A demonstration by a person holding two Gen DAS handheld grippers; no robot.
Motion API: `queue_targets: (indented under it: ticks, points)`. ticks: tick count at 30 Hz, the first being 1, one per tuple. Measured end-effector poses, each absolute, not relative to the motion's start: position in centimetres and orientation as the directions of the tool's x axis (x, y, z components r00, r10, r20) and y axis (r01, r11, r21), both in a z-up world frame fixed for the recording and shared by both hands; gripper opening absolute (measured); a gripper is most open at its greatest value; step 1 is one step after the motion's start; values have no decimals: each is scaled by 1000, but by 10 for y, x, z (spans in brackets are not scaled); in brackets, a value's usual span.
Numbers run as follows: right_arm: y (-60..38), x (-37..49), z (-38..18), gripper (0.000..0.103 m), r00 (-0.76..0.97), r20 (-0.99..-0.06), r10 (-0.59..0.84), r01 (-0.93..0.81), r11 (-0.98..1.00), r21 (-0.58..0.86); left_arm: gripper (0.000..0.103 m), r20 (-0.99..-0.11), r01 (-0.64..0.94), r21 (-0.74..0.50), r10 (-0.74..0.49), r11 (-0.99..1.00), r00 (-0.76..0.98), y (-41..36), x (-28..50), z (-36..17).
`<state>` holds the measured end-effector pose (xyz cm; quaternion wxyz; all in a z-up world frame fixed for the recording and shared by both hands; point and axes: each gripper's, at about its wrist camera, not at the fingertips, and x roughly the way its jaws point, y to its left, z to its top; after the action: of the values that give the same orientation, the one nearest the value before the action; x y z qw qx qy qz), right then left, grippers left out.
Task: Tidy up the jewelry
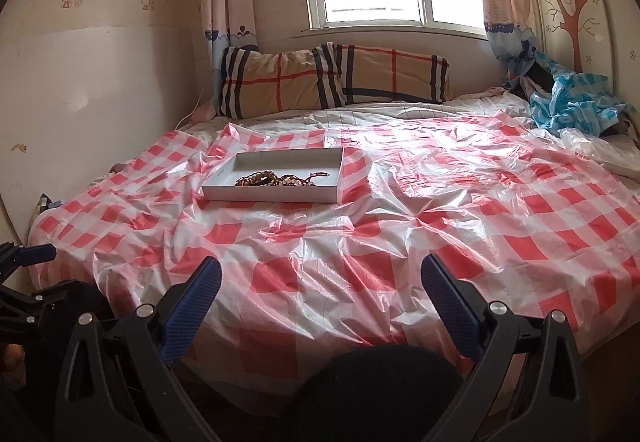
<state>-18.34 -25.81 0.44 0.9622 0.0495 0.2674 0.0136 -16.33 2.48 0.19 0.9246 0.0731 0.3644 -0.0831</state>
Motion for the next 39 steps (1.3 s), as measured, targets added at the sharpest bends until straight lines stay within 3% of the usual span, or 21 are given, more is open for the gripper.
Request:
queue_targets:
  ticks: [39]
  points:
    - [-257,-205,-2,96,839,-544,22,36,995,96,95,-713,153,30,-87,988,696,47,-177,-13]
